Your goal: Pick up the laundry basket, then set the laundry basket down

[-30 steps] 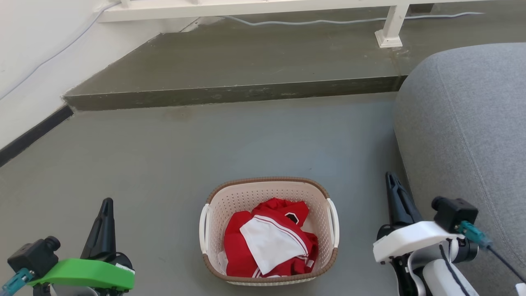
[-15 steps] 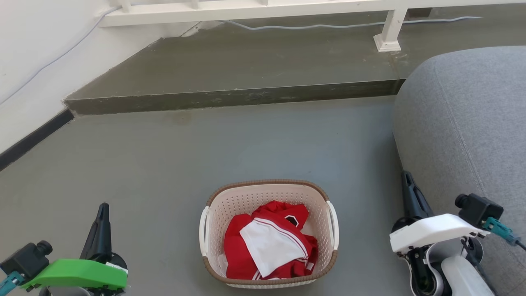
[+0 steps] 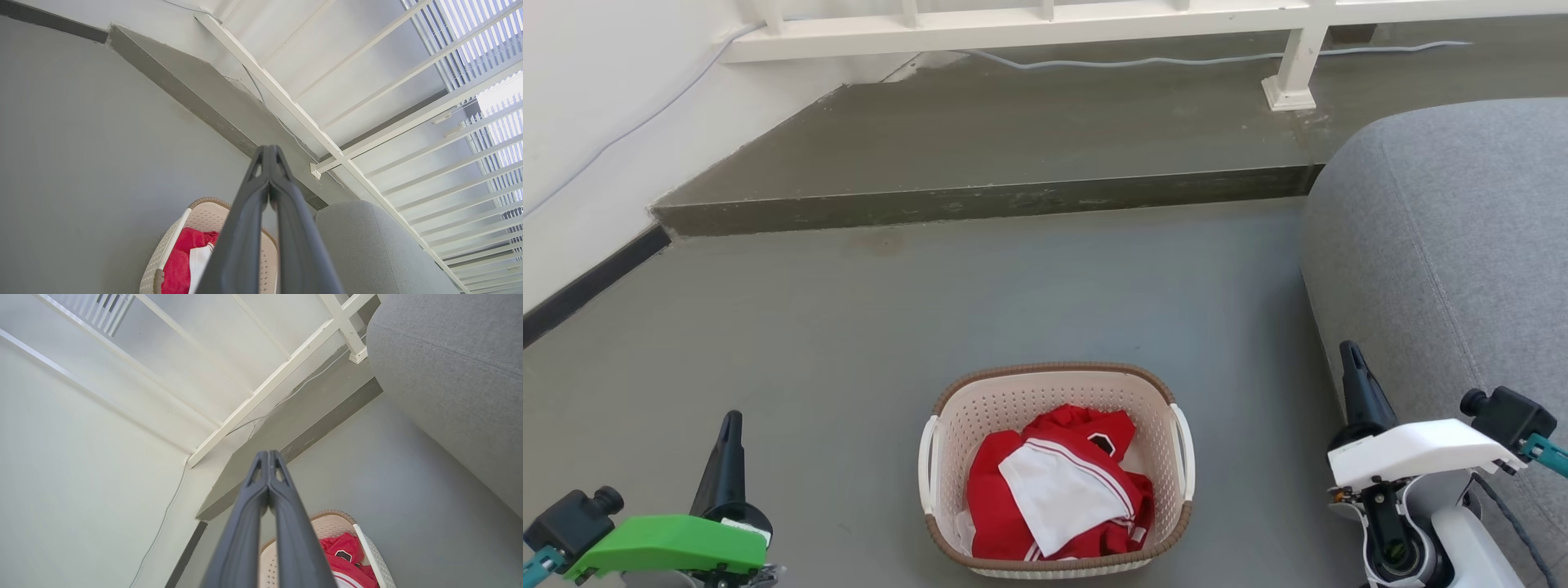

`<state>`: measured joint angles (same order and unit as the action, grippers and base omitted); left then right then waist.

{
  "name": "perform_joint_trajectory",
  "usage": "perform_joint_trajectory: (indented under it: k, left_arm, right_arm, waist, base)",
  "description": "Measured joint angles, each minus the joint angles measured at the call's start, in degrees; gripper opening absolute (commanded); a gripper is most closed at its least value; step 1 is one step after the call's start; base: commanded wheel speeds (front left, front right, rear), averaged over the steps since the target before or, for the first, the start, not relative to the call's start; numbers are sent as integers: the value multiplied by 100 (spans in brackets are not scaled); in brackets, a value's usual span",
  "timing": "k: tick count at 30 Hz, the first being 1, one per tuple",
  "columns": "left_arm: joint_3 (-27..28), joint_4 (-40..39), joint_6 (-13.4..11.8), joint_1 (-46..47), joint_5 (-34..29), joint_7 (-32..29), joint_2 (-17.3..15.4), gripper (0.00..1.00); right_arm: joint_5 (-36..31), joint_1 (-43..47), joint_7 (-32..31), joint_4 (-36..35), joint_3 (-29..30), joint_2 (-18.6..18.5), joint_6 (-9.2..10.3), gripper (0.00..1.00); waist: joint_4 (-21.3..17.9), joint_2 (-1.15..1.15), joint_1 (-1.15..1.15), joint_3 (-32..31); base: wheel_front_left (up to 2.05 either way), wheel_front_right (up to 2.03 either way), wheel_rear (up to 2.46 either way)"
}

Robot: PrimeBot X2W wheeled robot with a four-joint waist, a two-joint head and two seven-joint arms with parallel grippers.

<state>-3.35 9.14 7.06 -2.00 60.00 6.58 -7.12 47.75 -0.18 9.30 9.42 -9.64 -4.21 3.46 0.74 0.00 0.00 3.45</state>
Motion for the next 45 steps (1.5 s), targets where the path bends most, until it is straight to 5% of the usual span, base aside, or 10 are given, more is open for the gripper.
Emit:
perform_joint_trajectory:
  k: [45]
  left_arm:
    - [386, 498, 0, 352, 2582, -815, 243, 0]
  right_arm:
    - [3828, -111, -742, 304, 753, -205, -708, 0]
  waist:
    - [-55, 0, 0, -251]
  base:
    - [0, 0, 0]
